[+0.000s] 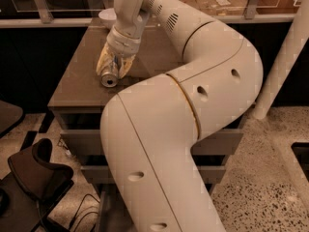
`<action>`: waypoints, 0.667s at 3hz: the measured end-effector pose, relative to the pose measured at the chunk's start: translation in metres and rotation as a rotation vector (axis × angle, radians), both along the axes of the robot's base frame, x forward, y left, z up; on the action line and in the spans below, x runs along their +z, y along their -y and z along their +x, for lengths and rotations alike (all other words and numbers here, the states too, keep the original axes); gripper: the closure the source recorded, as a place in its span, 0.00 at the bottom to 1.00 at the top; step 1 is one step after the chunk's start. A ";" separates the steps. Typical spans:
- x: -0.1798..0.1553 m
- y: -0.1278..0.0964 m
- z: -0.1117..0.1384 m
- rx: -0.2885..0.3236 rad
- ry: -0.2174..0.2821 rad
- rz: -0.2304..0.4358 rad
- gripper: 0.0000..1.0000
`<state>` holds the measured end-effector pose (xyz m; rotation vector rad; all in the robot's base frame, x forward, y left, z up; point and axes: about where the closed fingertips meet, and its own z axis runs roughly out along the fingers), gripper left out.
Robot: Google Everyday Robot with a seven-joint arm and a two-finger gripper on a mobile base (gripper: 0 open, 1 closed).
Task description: Pick redbull can from bottom drawer and place on counter
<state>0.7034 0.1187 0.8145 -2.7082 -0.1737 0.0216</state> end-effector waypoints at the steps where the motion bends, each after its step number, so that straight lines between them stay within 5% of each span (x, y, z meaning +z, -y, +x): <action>1: 0.013 0.000 0.000 0.001 0.000 0.001 0.00; 2: 0.013 -0.001 0.000 0.001 -0.001 0.001 0.00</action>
Offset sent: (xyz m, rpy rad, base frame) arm 0.0000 0.0001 0.0054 0.0001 0.0002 0.0001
